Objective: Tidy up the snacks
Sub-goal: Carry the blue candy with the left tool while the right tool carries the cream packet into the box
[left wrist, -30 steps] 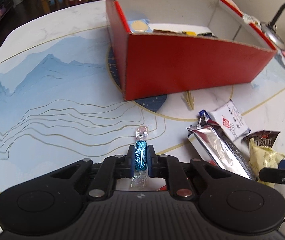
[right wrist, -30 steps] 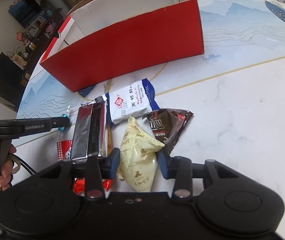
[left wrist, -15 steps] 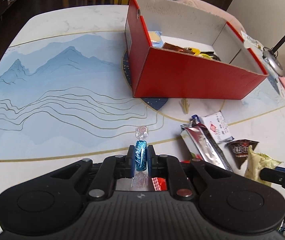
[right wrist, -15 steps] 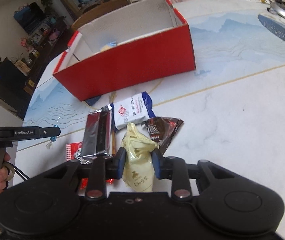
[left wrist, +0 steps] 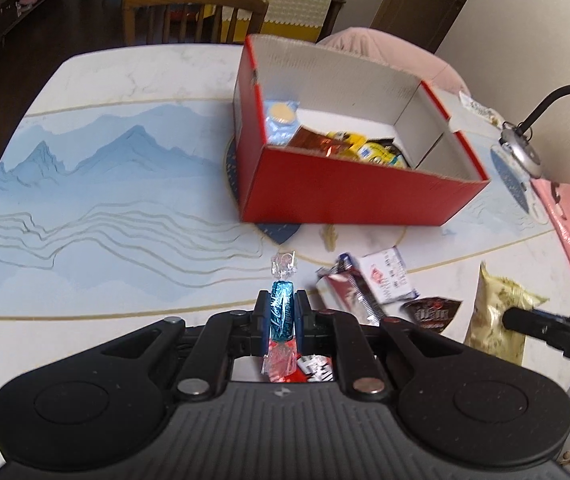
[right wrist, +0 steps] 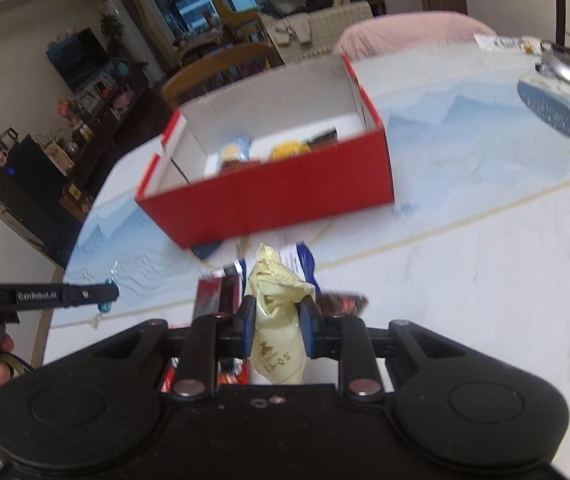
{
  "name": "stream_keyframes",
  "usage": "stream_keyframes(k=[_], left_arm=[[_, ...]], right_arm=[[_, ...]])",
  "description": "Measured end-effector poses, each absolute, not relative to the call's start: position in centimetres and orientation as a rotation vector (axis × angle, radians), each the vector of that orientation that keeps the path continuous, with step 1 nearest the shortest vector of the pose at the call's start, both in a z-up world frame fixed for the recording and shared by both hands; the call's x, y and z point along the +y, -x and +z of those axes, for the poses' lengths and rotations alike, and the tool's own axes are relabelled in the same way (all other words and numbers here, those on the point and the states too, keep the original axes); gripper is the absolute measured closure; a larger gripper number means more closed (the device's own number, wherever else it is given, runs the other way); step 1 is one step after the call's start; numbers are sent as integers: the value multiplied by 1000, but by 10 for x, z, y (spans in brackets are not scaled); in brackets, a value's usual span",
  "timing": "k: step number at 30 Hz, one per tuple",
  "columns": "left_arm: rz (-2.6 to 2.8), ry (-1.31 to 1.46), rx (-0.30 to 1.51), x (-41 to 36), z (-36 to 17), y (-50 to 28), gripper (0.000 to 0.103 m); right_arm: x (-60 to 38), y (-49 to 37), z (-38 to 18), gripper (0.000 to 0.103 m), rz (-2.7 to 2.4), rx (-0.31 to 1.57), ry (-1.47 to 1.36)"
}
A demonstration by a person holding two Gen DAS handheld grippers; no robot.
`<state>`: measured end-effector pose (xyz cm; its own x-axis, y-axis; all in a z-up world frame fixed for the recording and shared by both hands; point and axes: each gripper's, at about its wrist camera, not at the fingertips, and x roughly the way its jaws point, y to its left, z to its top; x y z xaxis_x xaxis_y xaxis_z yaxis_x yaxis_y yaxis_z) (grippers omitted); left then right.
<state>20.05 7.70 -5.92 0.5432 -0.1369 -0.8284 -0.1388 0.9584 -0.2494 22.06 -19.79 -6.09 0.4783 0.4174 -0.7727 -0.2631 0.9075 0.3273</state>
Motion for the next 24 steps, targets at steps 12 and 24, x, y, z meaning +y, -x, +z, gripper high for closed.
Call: stream_keyframes(k=[12,24], left_arm=[[-33,292,939,60,-15,-233,92],[13,259,906,55,7,-297,92]], right_arm=[[-193,-278,-13,82,434,873,-171],[-173,-355,5,82,455,820,-162]])
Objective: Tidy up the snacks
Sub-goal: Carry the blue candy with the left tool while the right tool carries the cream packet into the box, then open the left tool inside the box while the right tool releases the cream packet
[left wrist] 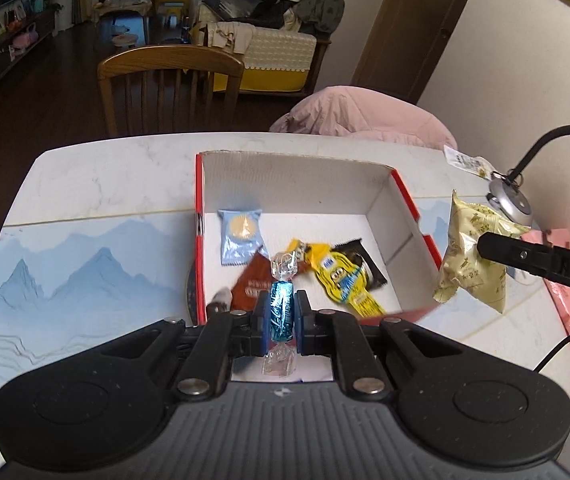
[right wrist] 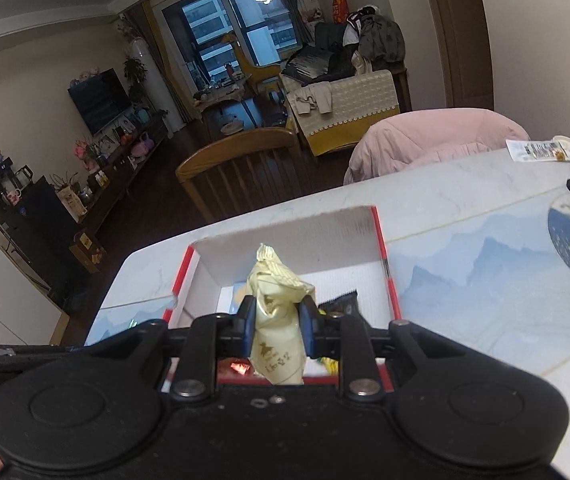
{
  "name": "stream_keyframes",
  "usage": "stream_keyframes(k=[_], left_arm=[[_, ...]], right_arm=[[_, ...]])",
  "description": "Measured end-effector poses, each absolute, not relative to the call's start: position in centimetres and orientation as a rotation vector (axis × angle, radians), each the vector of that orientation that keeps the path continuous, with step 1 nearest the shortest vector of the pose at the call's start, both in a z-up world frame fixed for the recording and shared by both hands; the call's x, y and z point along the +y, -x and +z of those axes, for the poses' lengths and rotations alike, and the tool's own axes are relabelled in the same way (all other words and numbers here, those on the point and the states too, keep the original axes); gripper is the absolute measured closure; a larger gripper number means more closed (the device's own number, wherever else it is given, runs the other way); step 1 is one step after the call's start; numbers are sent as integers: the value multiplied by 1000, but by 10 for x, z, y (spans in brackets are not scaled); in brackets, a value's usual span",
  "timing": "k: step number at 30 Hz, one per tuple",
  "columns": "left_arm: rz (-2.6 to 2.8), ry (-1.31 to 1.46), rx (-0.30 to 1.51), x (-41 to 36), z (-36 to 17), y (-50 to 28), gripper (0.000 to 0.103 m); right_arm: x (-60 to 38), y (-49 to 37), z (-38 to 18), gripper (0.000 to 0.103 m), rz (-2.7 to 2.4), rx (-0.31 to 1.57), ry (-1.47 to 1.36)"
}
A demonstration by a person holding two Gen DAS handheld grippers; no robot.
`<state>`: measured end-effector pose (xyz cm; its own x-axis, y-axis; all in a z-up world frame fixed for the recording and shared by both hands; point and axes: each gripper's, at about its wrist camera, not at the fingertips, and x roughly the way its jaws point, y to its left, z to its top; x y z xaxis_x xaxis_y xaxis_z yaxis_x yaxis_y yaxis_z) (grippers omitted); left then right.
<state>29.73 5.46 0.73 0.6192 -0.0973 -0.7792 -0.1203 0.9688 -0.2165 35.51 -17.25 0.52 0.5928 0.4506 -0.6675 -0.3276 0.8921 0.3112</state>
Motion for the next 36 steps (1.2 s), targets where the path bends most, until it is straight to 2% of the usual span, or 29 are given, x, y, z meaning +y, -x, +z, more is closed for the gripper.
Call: stream_keyframes(k=[18,27,36], left_arm=[[94,201,1067,55,-51,-386,92],[107,150,1141,49,-81,-399,92],[97,122,1180,43,-100,-399,92]], right_arm=[[-140,-431,-77,82,467,1044,-74],[-128,-441,-113,82,479,1141,-30],[-128,-439,-124,81,471,1172,10]])
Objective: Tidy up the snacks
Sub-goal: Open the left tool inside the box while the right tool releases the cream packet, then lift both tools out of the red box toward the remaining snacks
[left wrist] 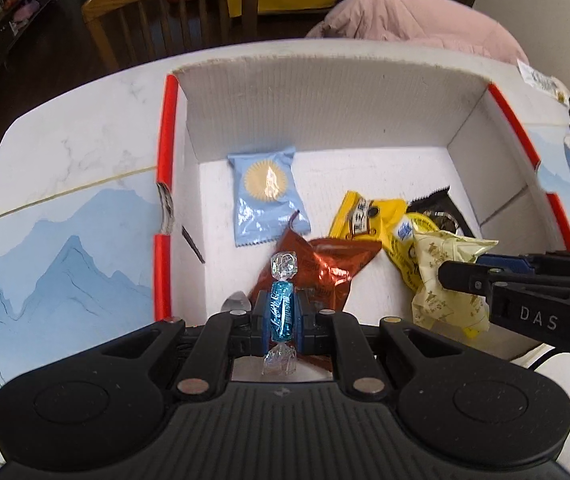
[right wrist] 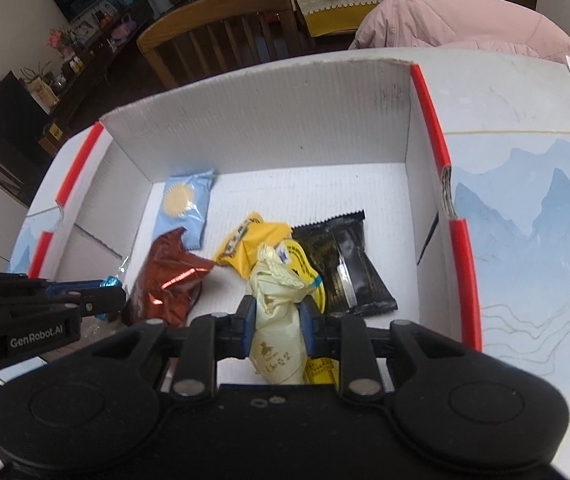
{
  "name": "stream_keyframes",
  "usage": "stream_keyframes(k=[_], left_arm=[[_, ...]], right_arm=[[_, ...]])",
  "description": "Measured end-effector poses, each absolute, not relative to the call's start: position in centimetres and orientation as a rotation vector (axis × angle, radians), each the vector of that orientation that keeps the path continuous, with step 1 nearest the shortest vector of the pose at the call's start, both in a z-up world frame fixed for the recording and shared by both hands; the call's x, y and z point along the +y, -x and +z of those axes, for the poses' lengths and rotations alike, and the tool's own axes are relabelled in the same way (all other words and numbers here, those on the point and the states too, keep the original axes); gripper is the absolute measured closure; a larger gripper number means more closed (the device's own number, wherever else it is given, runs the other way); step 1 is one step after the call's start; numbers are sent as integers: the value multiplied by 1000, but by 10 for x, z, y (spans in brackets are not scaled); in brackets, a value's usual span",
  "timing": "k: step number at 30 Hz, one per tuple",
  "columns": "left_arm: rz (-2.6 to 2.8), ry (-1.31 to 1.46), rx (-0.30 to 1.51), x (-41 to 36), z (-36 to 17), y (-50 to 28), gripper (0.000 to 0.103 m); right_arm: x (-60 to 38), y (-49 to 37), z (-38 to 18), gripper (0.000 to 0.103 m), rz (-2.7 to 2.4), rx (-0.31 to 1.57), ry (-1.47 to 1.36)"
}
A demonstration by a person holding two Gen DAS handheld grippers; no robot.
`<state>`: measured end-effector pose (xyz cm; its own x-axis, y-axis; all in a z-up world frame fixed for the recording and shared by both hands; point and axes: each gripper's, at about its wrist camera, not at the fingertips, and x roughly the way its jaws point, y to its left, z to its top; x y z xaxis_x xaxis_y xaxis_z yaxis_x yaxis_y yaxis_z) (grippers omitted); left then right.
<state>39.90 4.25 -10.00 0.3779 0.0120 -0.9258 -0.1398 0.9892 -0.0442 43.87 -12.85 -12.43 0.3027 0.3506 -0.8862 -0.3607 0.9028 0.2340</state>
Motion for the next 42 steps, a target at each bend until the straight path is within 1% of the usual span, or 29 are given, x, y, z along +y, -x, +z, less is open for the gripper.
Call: stream_keyframes(k=[8,11,15,18,27,32,33,35,36,37,40,42], left_arm=[[94,110,1209,37,-106,-396,92],[98,111,1206,36,-105,-394,91],[91,119,1190,36,-98,-388,85],[84,141,1172,38,-89,-382,75],[69,176,1099,43,-57,-354,74],[47,201,1064,44,-41,-333,72],[46,198,1057,44,-38,-329,69],[44,200,1037,44,-32,-321,62],[42,203,1026,44,-29,-316,57],[42,206,1015,45,-26,-312,55],[35,211,993,45,-18,-299,54],[37,210,978,46,-13,-289,54]], right_arm=[[-130,-434,-123,74,476,1174,35],[-130,-431,-120,73,474,1165,48],[-134,-425,-112,70,476,1144,46],[-138,-420,-102,67,483,1132,29],[-149,-394,-65,61,517,1060,7],[-154,-377,-46,53,523,1031,-17],[-155,-373,-43,52,525,1025,-23],[-157,-366,-37,44,522,1015,-32],[-159,-363,-35,41,522,1011,-40],[-160,-359,-33,38,522,1009,-49],[-162,-348,-26,36,537,1005,-57],[-162,-339,-21,30,549,990,-54]])
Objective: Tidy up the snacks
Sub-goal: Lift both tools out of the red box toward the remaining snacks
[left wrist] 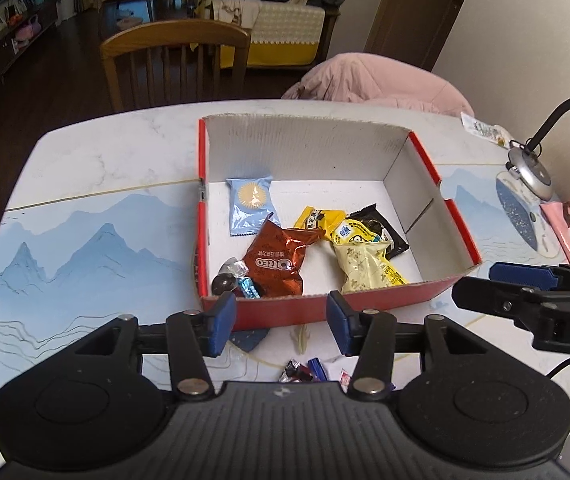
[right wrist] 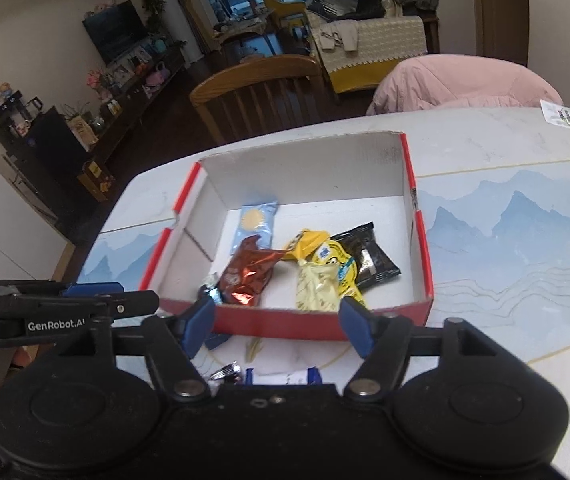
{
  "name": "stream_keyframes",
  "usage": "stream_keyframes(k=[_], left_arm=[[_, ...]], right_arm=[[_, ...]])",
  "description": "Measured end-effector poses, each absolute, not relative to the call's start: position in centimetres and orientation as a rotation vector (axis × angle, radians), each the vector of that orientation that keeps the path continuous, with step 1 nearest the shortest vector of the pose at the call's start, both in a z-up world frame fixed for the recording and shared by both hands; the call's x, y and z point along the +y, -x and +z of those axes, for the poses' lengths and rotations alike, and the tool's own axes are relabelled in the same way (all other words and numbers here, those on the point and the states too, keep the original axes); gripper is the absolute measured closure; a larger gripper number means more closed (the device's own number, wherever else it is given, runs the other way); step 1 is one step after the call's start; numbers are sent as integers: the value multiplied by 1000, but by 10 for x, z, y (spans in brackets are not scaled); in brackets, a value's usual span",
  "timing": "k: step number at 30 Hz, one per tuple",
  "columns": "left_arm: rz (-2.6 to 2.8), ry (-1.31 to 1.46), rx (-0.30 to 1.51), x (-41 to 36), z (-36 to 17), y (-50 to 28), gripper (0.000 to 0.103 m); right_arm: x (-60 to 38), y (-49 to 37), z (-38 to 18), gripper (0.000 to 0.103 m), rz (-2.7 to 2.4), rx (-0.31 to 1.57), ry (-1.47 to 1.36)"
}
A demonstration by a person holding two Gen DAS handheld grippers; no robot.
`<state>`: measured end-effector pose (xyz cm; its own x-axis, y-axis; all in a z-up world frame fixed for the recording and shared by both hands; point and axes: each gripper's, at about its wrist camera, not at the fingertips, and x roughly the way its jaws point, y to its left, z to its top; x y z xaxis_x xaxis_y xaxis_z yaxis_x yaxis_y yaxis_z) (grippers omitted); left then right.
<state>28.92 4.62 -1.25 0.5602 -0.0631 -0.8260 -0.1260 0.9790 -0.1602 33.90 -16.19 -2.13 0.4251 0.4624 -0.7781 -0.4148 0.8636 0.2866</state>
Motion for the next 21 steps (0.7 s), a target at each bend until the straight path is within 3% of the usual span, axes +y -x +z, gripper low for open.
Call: stream_keyframes(k=[8,21], left_arm=[[18,231,923,47,3,-250,44],[13,243,897,45,-7,-196,30]], right_arm=[[-162,-298,-5,14,601,920,-35],[-168,-251,-12,2,630,860,-3]])
